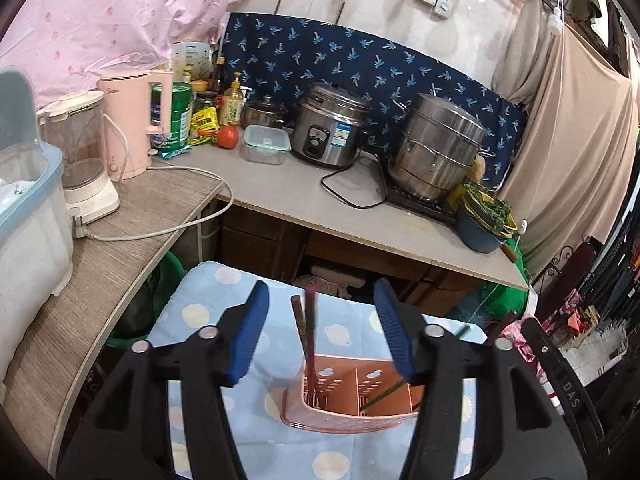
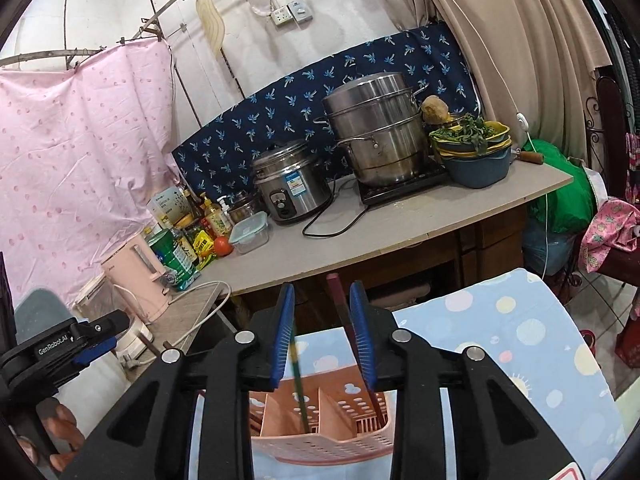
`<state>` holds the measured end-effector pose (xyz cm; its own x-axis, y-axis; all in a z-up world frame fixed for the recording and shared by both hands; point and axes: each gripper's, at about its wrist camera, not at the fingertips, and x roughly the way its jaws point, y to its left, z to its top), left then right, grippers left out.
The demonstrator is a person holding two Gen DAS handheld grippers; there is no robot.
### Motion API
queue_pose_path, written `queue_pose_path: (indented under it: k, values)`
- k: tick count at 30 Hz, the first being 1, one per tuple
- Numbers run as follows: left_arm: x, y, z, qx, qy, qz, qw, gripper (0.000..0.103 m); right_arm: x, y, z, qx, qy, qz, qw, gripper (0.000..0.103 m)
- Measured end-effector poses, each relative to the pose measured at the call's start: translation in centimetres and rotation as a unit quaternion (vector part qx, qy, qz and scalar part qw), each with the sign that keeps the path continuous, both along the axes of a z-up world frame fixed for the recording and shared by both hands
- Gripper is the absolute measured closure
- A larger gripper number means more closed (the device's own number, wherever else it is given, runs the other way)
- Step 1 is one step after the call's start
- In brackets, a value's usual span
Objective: Organize utensils
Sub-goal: 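Lift both chopsticks into the pink basket and open both tools, then move both open tools back down to the remaining chopsticks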
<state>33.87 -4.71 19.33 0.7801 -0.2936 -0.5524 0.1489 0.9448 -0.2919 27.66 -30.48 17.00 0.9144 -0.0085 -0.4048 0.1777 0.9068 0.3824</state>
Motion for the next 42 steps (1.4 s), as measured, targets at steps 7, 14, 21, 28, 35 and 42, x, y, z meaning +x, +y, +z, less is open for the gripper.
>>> queue_pose_path:
  k: [7,14,21,28,35,42]
  values:
    - [-0.4,0.3,0.0,0.006,0.012,-0.009,0.9999,0.049,-1.5,0.1,0.6,0.006,-0.006,0.005,1.0,0.071]
    - [-2.2,0.7,-0.1,0.005,0.025,-0.024,0.9994,0.045,-4.2,1.0,0.4,0.009,0.001,0.018,1.0,0.071]
    - [-5.6,1.1,-1.0,0.012,0.037,-0.041,0.9984,0.044,-8.0,2.7,-1.0,-0.004,0.019,0.031,0.999,0.071]
    - [-10.6,1.5,-4.7,0.043,0.068,-0.07,0.9943,0.043,-12.6,3.6,-5.0,0.008,0.067,0.041,0.997,0.071]
    - [-16.4,1.9,-10.2,0.075,0.115,-0.097,0.9858,0.043,-17.7,4.9,-9.1,0.002,0.118,0.052,0.992,0.071]
    - [-21.4,2.5,-14.8,0.111,0.14,-0.113,0.9773,0.043,-21.8,6.9,-13.0,-0.034,0.169,0.068,0.983,0.071]
